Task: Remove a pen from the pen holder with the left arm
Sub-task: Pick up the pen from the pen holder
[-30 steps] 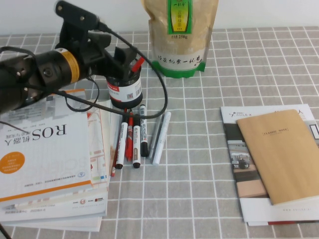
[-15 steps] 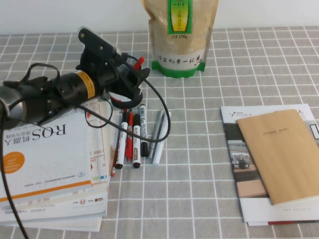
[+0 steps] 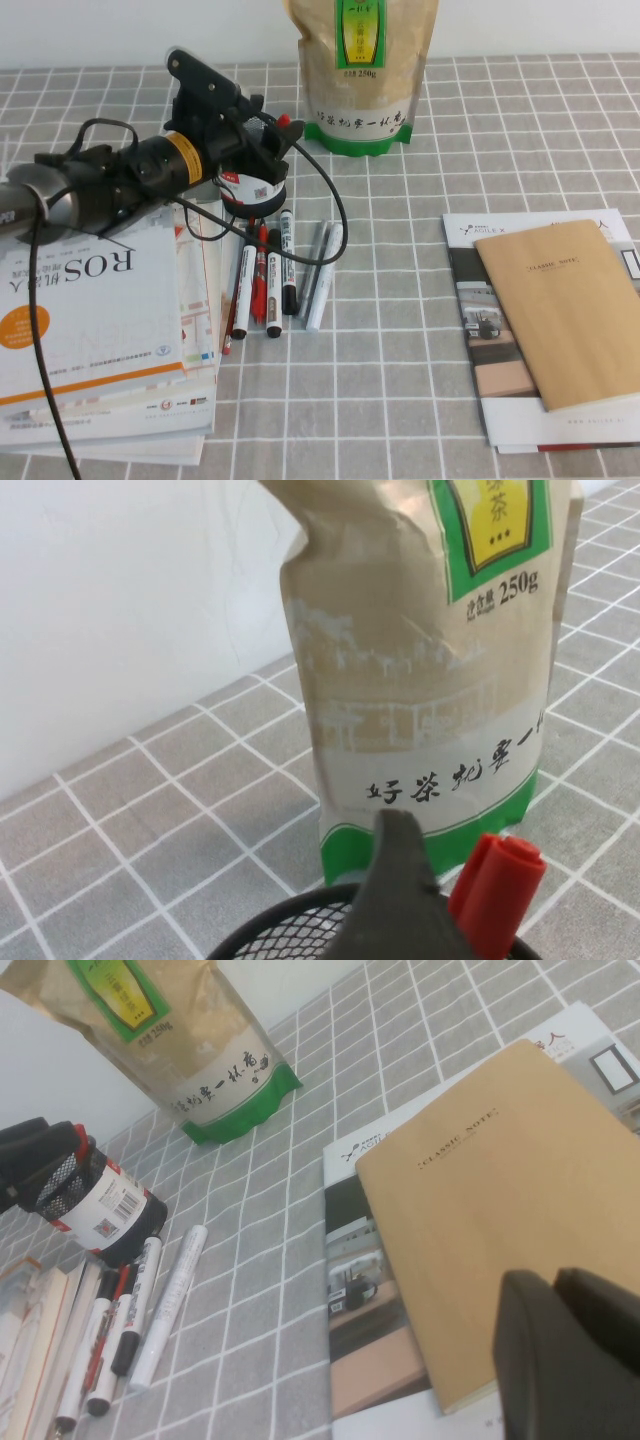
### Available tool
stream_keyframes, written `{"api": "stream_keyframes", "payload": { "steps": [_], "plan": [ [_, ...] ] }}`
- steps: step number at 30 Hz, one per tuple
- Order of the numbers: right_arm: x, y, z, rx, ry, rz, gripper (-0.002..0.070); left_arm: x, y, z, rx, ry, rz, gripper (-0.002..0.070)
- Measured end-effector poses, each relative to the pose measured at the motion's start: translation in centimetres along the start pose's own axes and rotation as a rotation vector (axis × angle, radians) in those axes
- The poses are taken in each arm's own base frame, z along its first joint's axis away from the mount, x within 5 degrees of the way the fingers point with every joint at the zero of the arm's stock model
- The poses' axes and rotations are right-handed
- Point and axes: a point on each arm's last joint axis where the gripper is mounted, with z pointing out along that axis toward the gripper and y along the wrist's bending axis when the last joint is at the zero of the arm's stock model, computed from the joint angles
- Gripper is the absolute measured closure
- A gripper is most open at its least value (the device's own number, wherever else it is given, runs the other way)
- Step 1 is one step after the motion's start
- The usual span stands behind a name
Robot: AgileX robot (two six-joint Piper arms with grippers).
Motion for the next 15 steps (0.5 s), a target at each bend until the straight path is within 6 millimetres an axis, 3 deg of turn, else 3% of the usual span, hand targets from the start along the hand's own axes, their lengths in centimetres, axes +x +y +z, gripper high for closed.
{"api": "stream_keyframes", "payload": {
  "steps": [7, 15],
  "plan": [
    [0.00, 0.00, 0.00, 0.000, 0.000, 0.000, 0.0689, 0.77, -0.12, 0.36, 0.008, 0.005, -0.016, 0.0374],
    [0.00, 0.00, 0.00, 0.000, 0.000, 0.000, 0.0689, 0.84, -0.27, 0.53, 0.017, -0.014, -0.028, 0.0465]
  ]
}}
